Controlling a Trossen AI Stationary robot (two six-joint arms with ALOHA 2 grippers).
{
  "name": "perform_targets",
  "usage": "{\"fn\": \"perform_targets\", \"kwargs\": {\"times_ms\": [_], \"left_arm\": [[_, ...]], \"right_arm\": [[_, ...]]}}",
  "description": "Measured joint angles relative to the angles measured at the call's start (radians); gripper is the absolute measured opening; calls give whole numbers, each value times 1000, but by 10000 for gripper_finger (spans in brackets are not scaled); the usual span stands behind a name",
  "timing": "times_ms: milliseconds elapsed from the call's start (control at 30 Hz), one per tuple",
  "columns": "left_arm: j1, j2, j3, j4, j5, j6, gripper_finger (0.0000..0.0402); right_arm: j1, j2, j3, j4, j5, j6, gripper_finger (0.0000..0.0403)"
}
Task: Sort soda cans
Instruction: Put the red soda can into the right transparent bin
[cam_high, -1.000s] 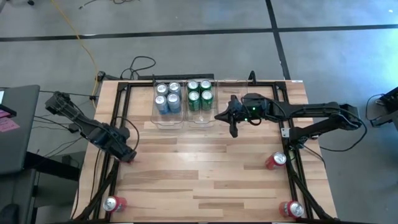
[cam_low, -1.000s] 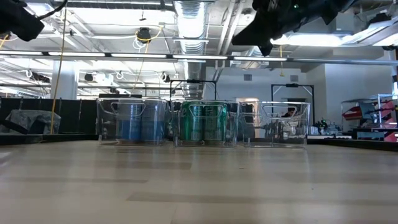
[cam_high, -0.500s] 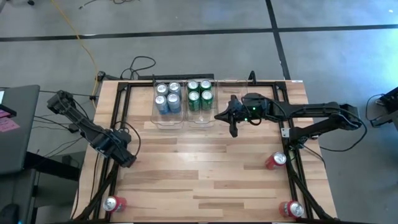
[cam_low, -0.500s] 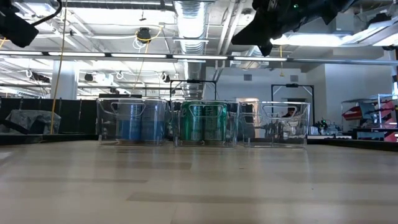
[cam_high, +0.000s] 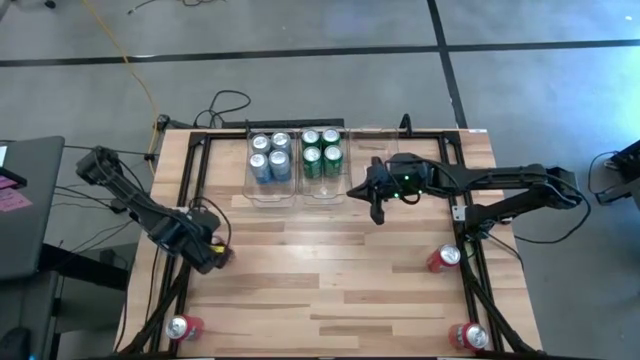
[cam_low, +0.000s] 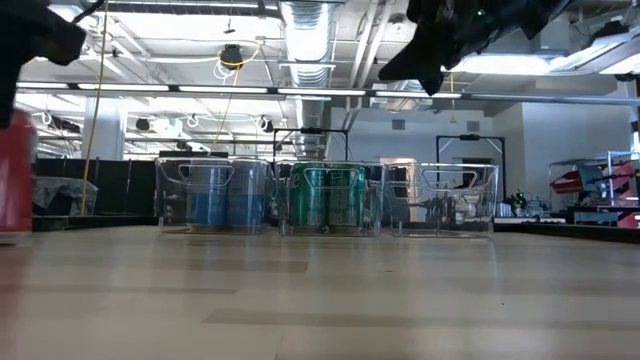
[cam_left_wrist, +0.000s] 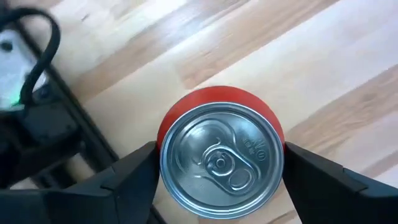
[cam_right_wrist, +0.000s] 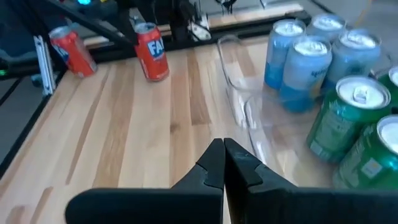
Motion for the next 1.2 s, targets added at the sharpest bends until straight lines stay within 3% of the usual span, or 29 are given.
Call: {"fn": "perform_targets", "kwargs": {"times_ms": [467,833,1100,1200], "left_arm": [[217,201,43,422,-44,385,302],[359,530,352,476,-44,812,302],[401,745,631,473,-61,1094,302],[413,790,690,472,-71,1164,302]], "right_arm": [[18,0,0,-143,5,4,18],[152,0,0,-263,8,28,18],[201,-85,0,-424,159,38,18],[208,-127,0,-445,165,53,18]]}}
